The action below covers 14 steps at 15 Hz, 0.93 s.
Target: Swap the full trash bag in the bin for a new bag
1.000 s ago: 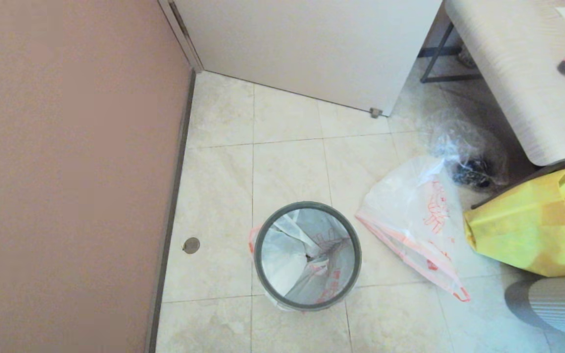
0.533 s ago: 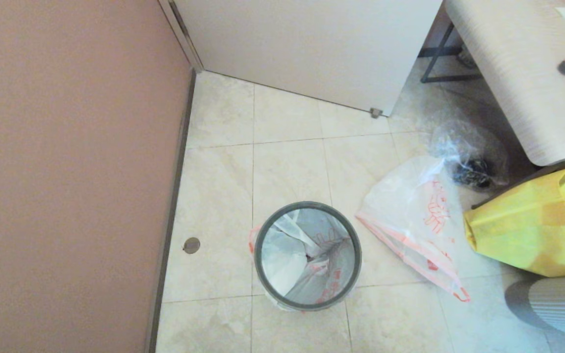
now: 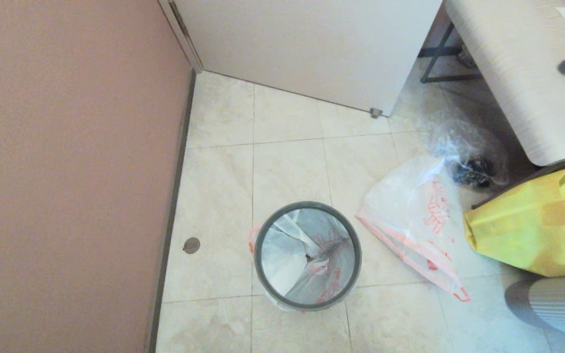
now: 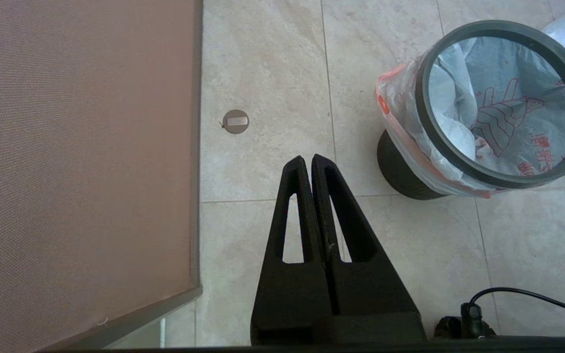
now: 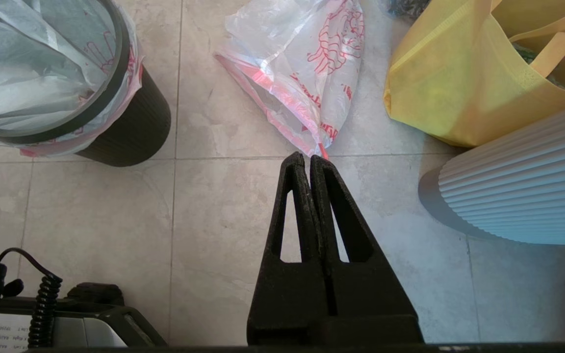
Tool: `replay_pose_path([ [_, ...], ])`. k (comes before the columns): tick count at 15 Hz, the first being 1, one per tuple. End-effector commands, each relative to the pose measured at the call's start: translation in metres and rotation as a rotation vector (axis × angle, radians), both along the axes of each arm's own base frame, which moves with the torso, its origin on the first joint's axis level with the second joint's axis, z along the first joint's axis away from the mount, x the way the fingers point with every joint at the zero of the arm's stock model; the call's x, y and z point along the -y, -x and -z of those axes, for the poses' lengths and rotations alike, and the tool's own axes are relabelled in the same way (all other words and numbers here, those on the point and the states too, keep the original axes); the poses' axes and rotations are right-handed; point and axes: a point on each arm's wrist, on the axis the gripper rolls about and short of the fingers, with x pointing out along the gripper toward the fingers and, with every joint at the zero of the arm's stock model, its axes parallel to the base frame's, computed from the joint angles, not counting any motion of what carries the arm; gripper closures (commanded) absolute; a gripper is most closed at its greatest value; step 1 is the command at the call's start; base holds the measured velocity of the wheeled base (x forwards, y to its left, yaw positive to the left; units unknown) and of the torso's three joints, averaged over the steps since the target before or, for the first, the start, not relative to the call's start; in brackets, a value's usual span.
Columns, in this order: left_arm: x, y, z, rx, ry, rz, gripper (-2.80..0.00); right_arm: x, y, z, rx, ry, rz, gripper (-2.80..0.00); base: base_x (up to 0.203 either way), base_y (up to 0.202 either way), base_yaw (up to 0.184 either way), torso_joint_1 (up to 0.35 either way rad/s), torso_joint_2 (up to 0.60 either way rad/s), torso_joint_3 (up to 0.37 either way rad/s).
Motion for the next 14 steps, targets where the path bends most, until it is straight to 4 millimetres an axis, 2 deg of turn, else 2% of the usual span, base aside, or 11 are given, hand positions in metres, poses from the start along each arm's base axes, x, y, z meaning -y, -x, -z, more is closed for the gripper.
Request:
replay_pose_path([
  [1,0.0000,-0.0002,0.0001,-0.005,0.000,-0.001,0.00,0.0000,-0.0002,0.0000,-0.003,0.001,-0.001,0.00,0.000,0.000,0.000,0.000,0.00,0.000],
  [14,0.0000,-0.0002,0.0001,-0.005,0.000,-0.001,0.00,0.0000,-0.0002,0.0000,-0.003,-0.011,0.000,0.00,0.000,0.000,0.000,0.000,0.00,0.000],
])
